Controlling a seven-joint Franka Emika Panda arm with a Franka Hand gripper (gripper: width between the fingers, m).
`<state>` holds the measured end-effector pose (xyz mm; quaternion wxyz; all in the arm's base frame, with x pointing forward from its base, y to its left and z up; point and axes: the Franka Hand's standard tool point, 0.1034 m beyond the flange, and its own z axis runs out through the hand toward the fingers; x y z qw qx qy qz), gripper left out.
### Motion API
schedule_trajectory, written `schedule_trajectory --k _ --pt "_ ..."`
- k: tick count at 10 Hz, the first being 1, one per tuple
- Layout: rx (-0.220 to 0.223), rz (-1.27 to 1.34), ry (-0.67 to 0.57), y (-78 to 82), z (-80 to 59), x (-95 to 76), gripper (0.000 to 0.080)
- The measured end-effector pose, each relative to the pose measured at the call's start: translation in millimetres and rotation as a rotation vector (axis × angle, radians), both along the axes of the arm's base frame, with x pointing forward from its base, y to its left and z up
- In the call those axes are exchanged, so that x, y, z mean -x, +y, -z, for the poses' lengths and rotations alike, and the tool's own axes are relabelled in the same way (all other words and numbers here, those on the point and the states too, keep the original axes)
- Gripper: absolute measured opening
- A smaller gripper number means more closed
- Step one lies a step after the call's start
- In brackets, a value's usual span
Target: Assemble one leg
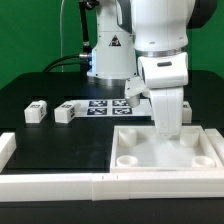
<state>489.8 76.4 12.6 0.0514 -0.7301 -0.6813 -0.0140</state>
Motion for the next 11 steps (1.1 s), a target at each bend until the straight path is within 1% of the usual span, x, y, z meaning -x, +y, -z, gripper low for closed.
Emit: schedule_trajectory --k 2,3,4,5,9,10,11 --pt "0.000 0.001 0.000 -0.5 0.1 0.0 0.0449" --pt "0.000 0.002 0.000 -0.7 0.1 0.0 0.0449" --pt "0.000 0.002 0.000 -0.8 0.1 0.0 0.0599" --pt "0.000 0.002 0.000 -1.0 0.1 0.0 0.0634" --pt "0.001 0.003 0.000 -1.4 0.2 0.0 0.0649" --pt "0.002 0.020 -0.001 -0.5 -1.2 0.8 0.0649" --pt "0.006 0.050 -0.010 1.7 -8.6 5.1 0.0649"
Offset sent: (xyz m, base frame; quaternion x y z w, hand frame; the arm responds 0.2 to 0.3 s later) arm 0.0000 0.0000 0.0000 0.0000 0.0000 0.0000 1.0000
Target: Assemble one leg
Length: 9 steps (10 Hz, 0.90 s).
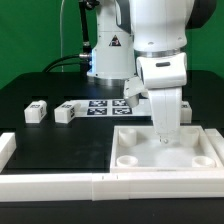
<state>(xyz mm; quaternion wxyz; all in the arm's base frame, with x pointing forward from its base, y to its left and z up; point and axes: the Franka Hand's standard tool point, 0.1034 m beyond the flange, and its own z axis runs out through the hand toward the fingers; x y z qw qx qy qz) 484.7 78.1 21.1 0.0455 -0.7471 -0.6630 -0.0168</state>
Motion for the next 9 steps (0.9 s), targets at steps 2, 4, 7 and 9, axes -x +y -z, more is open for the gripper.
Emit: schedule_trajectory --k 2,4,7,9 --pt "0.011 0.053 -0.015 1.3 -16.1 11.1 0.0649" --pt "0.015 0.096 -0.034 3.8 -28.7 15.2 0.0649" --pt "0.015 0.198 -0.019 3.0 -25.0 15.9 0.0649" --pt "0.017 0.405 0.000 3.4 -24.6 16.2 0.0649"
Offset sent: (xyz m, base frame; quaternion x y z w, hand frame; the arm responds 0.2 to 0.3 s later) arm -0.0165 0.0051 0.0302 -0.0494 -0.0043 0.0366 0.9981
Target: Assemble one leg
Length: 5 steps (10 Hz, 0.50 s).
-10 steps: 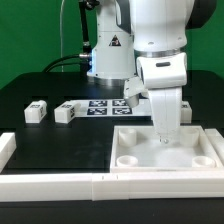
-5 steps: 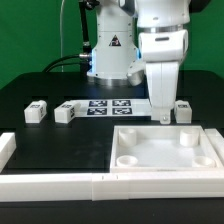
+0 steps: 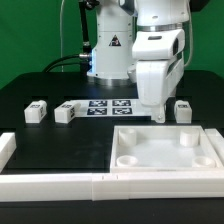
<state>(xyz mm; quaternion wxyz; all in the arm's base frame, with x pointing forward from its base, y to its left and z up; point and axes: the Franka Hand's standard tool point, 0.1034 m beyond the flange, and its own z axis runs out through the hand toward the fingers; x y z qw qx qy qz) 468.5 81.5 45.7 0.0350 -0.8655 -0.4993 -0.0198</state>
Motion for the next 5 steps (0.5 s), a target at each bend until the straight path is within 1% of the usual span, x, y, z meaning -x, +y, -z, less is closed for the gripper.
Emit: schedule_trajectory --k 1,2,3,5 --pt "-0.009 0.105 -0.010 -1.9 0.4 -0.6 0.0649" --pt "-0.027 0.231 -0.034 -6.6 2.5 3.6 0.0649" --pt "-0.040 0.429 -0.031 -4.6 1.5 10.2 0.0649" --pt "-0.057 0.671 -0.018 5.5 -0.7 17.1 0.0649"
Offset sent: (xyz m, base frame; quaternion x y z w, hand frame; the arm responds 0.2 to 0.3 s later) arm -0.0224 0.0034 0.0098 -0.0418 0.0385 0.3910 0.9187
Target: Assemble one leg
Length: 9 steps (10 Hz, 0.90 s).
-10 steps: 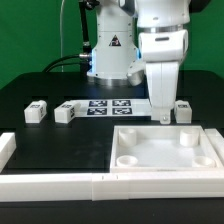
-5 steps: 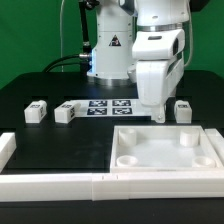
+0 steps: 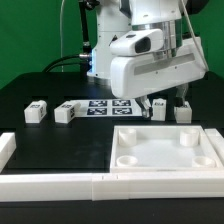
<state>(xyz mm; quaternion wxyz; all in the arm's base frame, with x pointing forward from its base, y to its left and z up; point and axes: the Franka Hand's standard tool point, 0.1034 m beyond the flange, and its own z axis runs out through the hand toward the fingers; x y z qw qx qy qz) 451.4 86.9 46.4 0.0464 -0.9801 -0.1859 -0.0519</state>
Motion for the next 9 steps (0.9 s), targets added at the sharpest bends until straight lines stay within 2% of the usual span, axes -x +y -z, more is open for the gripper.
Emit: schedule_trajectory --k 4,5,8,9 --pt "-0.069 0.541 0.064 29.8 0.8 15.4 0.0649" --pt "-0.072 0.555 0.068 34.8 0.9 16.8 0.0649" --pt "-0.066 0.541 0.097 33.4 1.7 16.4 0.0649" --pt "-0.054 0.527 0.146 33.1 3.5 21.4 0.0649"
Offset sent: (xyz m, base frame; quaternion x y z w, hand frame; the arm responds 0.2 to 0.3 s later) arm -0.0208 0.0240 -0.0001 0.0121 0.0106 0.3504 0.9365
